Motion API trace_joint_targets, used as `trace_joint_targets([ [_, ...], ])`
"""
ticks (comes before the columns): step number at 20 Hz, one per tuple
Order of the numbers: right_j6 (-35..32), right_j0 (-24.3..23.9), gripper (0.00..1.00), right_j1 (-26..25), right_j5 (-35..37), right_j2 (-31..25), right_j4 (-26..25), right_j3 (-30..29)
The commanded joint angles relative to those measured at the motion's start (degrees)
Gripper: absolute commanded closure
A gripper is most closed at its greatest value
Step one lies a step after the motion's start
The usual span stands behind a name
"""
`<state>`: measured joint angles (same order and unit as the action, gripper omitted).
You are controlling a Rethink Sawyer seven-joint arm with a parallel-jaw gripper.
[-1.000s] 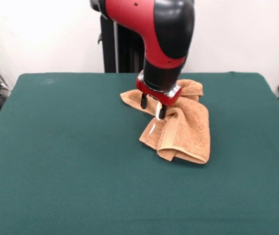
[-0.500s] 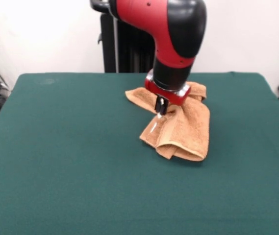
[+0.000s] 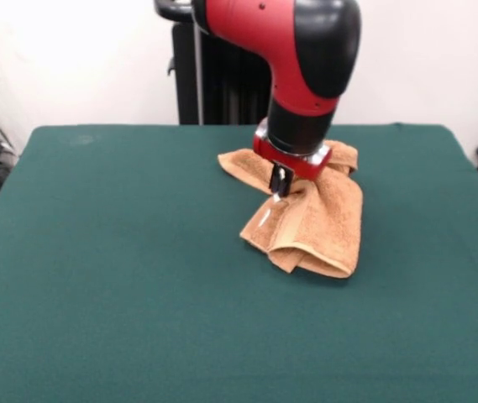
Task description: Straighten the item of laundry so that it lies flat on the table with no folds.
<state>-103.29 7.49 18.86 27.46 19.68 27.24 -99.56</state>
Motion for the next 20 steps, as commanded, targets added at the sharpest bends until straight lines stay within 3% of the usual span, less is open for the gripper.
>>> trace_joint_targets([
  [1, -11.20, 4.03, 1.00, -0.12, 10.23, -3.15, -2.67, 4.86],
  [5, -14.60, 10.08, 1.00, 4.06, 17.65, 7.77, -6.57, 7.77],
  [8, -15.94, 12.40, 1.00, 6.02, 22.38, 12.71, -8.24, 10.19],
  [20, -15.80, 12.09, 1.00, 11.85, 30.85, 14.08, -7.05, 13.36],
])
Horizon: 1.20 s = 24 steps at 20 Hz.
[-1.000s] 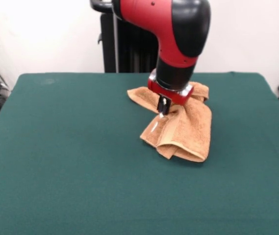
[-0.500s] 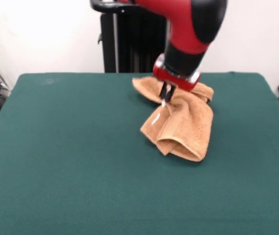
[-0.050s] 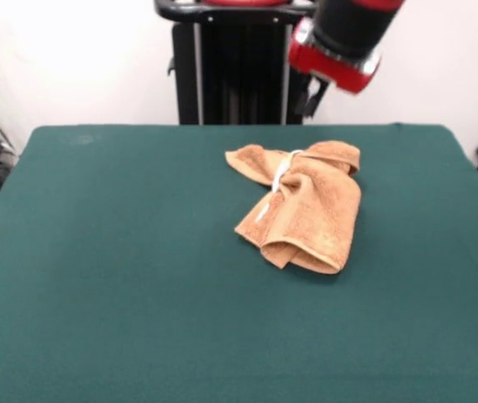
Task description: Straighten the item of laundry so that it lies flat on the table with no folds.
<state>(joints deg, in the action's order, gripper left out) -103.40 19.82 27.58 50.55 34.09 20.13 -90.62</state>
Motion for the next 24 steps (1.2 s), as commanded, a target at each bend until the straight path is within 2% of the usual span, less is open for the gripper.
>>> trace_joint_targets([
  [1, -15.34, -0.49, 1.00, 3.39, 7.25, -0.72, 0.24, 4.08],
  [3, -14.63, -1.01, 1.00, 3.89, 6.22, -1.50, 0.60, 3.40],
  [8, -11.24, -5.00, 1.00, 2.88, -8.31, -7.25, 3.11, -3.67],
  [10, -9.82, -6.17, 1.00, 3.03, -11.44, -8.81, 3.26, -5.67],
  [11, -8.86, -6.88, 0.00, 3.39, -12.40, -9.61, 2.57, -6.21],
  [17, -6.19, -8.43, 0.00, 6.63, -15.69, -11.38, 1.65, -8.15],
  [24, -2.25, -10.56, 0.00, 10.54, -15.02, -12.87, -1.35, -9.72],
])
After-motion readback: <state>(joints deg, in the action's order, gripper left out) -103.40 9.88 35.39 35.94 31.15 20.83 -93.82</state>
